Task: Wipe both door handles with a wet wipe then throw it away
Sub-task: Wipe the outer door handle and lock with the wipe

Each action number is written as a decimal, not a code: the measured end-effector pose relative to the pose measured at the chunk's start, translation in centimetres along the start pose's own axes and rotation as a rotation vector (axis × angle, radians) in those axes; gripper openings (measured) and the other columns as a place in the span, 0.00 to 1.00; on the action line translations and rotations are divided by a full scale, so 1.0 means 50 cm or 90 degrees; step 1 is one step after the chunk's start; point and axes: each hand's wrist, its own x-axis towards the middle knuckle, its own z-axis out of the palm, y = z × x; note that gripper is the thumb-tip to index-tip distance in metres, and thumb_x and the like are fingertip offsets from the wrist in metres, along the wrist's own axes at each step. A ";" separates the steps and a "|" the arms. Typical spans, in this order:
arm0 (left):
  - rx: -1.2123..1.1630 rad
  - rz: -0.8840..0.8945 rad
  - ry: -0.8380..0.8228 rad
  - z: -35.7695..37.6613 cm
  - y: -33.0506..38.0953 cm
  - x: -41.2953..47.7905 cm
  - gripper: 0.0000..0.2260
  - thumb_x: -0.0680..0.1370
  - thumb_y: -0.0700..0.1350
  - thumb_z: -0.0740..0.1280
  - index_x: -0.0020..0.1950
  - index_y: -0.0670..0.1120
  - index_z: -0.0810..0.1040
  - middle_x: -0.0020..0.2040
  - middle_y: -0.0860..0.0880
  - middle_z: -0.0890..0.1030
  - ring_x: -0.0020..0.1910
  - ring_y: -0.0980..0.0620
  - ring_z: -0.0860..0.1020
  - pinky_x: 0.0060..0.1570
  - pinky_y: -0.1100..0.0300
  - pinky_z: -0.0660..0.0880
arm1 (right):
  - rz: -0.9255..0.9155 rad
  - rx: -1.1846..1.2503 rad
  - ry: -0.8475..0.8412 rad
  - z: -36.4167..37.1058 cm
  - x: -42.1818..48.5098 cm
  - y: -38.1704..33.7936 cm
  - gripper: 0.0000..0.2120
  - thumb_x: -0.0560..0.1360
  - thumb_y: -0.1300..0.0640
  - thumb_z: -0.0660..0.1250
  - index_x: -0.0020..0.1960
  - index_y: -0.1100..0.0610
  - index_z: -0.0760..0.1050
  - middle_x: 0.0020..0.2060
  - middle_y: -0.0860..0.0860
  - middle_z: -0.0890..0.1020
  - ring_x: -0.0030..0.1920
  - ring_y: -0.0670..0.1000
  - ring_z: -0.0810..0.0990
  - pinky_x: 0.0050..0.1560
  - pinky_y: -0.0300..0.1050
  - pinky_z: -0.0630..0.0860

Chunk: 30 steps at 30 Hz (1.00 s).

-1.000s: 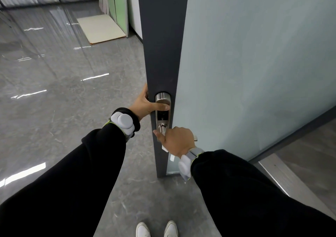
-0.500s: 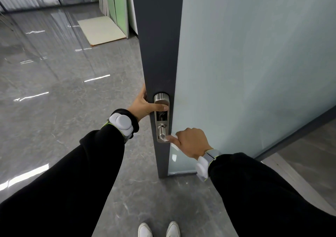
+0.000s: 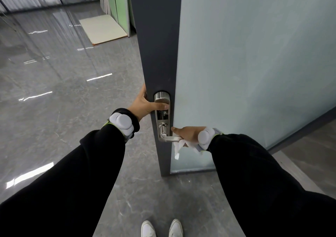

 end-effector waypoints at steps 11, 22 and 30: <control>-0.009 0.011 0.008 0.001 -0.006 0.005 0.35 0.68 0.29 0.76 0.71 0.42 0.67 0.52 0.49 0.81 0.43 0.58 0.83 0.37 0.66 0.78 | -0.126 -0.286 0.088 0.012 0.003 0.035 0.25 0.56 0.29 0.74 0.31 0.51 0.78 0.26 0.44 0.78 0.29 0.45 0.78 0.33 0.39 0.71; -0.013 0.006 0.009 -0.001 -0.011 0.005 0.34 0.68 0.31 0.77 0.69 0.44 0.67 0.53 0.49 0.81 0.46 0.56 0.83 0.42 0.64 0.79 | -0.216 -0.531 0.329 0.049 0.013 0.038 0.22 0.67 0.35 0.65 0.45 0.53 0.79 0.36 0.51 0.81 0.37 0.54 0.81 0.42 0.48 0.80; -0.011 0.017 0.002 -0.004 -0.010 0.006 0.34 0.67 0.32 0.78 0.69 0.47 0.68 0.53 0.51 0.81 0.49 0.54 0.83 0.43 0.62 0.79 | -0.241 -0.559 0.358 0.090 0.018 -0.017 0.16 0.73 0.44 0.64 0.46 0.58 0.77 0.41 0.54 0.82 0.42 0.57 0.82 0.39 0.44 0.69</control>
